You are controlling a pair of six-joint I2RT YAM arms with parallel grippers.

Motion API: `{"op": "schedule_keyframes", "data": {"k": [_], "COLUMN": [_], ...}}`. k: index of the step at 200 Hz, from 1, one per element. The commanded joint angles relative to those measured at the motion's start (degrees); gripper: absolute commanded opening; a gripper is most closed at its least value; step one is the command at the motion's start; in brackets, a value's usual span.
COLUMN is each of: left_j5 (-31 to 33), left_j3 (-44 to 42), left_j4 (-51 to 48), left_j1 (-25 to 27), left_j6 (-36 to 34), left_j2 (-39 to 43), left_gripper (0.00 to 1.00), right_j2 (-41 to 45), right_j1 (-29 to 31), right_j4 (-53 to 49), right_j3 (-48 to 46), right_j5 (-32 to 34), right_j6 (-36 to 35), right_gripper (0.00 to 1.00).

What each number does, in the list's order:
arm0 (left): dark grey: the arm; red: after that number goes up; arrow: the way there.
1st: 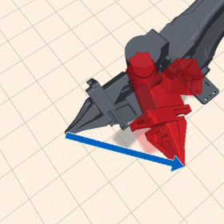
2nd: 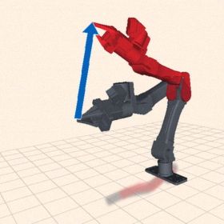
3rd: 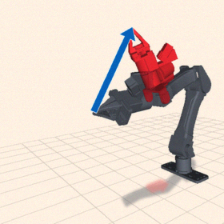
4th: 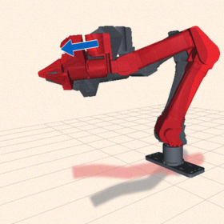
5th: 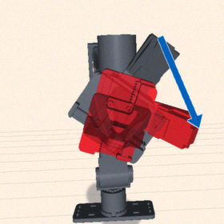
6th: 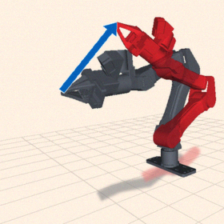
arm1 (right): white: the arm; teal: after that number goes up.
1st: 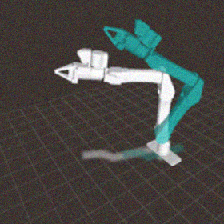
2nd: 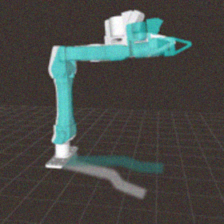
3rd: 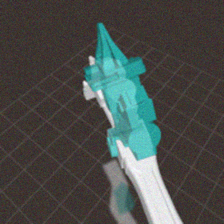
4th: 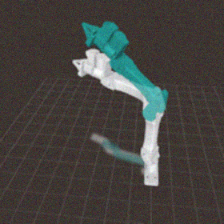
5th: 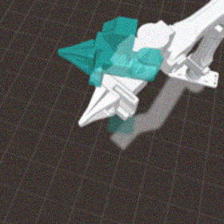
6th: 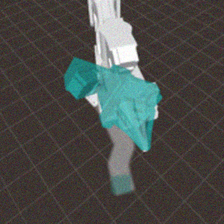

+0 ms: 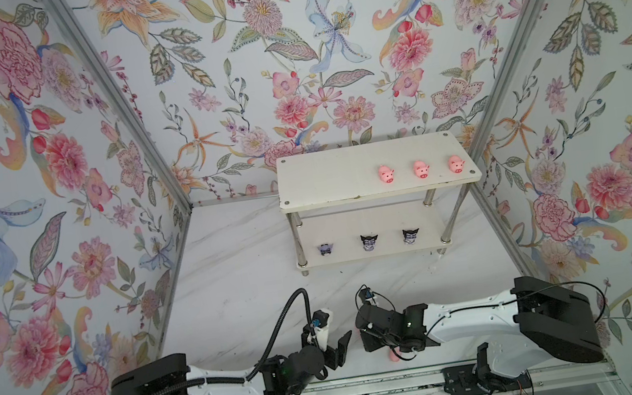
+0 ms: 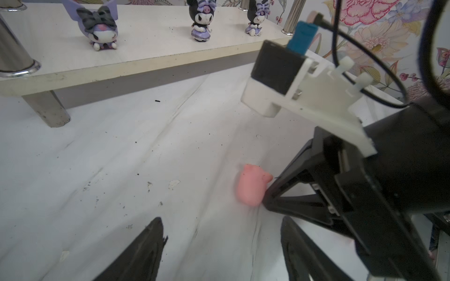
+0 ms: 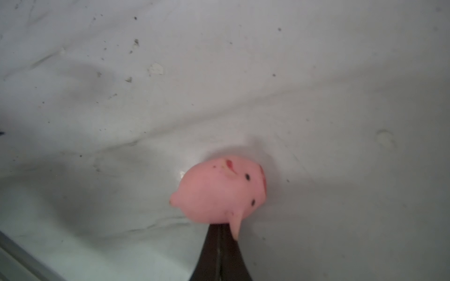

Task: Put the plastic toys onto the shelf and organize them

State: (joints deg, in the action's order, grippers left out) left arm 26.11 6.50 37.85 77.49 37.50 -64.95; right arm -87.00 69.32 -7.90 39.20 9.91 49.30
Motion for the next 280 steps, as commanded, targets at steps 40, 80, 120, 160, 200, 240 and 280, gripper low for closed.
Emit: {"op": "schedule_keyframes", "data": {"k": [40,80,120,160,200,240,280], "left_j5": [1.58,0.54,-3.35,-5.65,-4.36,-3.16,-1.95], "left_j3": [-1.87,-0.73,1.20,3.52,3.52,3.51,5.58], "left_j4": [-4.08,-3.49,1.08,1.54,-0.34,-6.09,-11.84], "left_j1": [-0.91,-1.36,-2.77,-2.96,-3.63,-4.80,-5.37], "left_j6": [1.30,0.57,-0.20,-0.19,2.21,4.41,5.05], "left_j2": [4.35,1.80,-4.01,-8.36,-8.16,-5.59,-5.45], "left_gripper": [0.77,0.78,0.79,0.79,0.81,0.86,0.92], "right_j2": [-0.37,9.85,10.33,4.38,-1.54,-5.35,-5.47], "right_j1": [-3.16,-9.54,-14.07,-13.68,-9.36,-4.38,-3.92], "right_j4": [3.49,-1.08,-2.44,3.67,7.89,9.65,10.49], "right_j3": [8.05,1.74,-2.32,-3.34,-2.74,-1.85,-2.97], "right_j5": [-5.33,-3.86,-5.12,-8.75,-9.91,-9.99,-9.80], "right_j6": [-7.70,-7.81,-8.17,-7.59,-5.57,-3.39,-2.56], "right_gripper": [0.06,0.11,0.13,0.12,0.11,0.10,0.10]}}
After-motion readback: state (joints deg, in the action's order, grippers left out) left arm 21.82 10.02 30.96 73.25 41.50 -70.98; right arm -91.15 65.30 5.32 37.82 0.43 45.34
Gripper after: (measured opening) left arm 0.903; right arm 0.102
